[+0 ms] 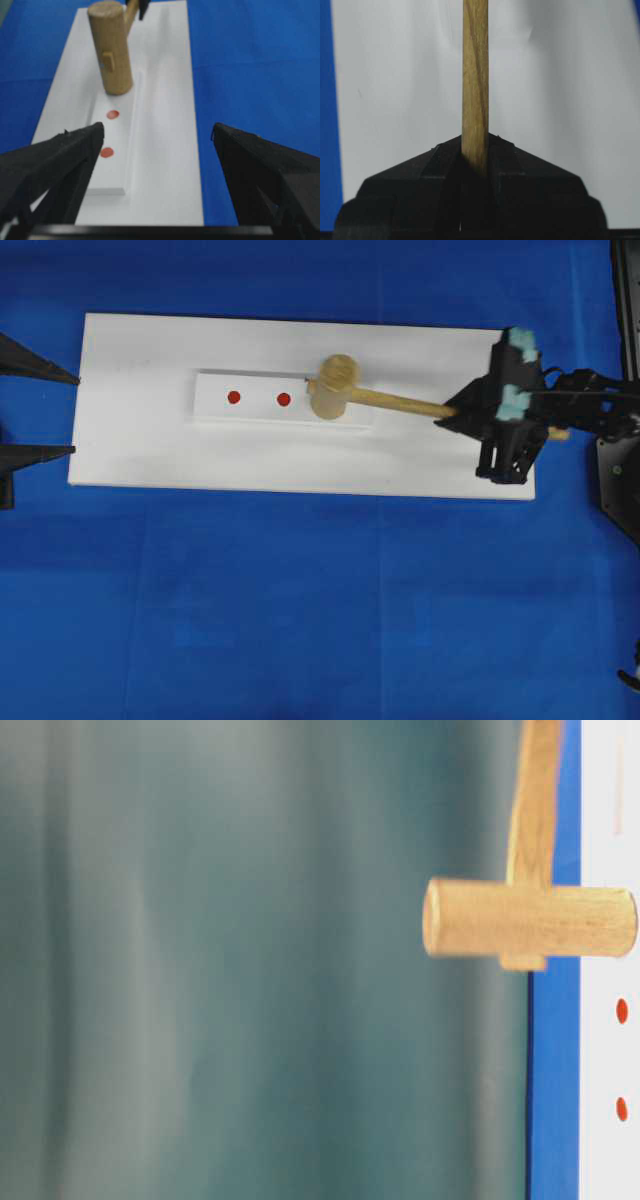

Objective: Hit the mark with a hammer.

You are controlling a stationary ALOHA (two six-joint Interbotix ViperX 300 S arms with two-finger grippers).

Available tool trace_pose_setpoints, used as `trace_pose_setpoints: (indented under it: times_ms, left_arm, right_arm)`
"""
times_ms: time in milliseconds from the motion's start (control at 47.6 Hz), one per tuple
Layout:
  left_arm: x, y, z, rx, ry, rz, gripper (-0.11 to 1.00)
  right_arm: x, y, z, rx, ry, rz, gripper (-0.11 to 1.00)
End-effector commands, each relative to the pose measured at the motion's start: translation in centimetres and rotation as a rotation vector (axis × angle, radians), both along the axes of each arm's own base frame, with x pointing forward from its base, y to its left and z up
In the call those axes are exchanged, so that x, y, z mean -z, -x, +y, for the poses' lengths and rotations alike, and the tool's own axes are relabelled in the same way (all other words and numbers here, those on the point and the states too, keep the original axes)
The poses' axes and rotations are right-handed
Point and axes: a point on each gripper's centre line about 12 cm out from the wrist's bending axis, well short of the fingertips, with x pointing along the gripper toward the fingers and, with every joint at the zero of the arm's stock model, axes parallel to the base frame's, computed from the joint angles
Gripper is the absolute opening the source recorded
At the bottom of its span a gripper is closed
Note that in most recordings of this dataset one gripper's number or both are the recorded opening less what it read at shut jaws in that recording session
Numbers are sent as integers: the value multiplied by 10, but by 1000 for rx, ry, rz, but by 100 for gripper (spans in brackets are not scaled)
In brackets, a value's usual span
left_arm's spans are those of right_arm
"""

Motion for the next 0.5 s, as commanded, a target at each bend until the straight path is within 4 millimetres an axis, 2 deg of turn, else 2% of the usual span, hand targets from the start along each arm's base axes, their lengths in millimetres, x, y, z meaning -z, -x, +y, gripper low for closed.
trace_pose_setpoints:
  times_ms: [0,210,357,483]
  left_arm:
    - [-5,-2,1,-3,-1,-15,87]
    - [-5,-2,1,-4,1,-15,87]
    - [-4,-2,1,-3,-1,-14,87]
    - [-4,-2,1,-3,-1,-14,87]
  right_arm:
    - [-30,-3,-1,0,29,-117,2]
    - [-73,4,1,-15,64,-269,2]
    - [-83,2,2,-22,66,-293,2]
    - [-83,-7,3,-31,64,-282,2]
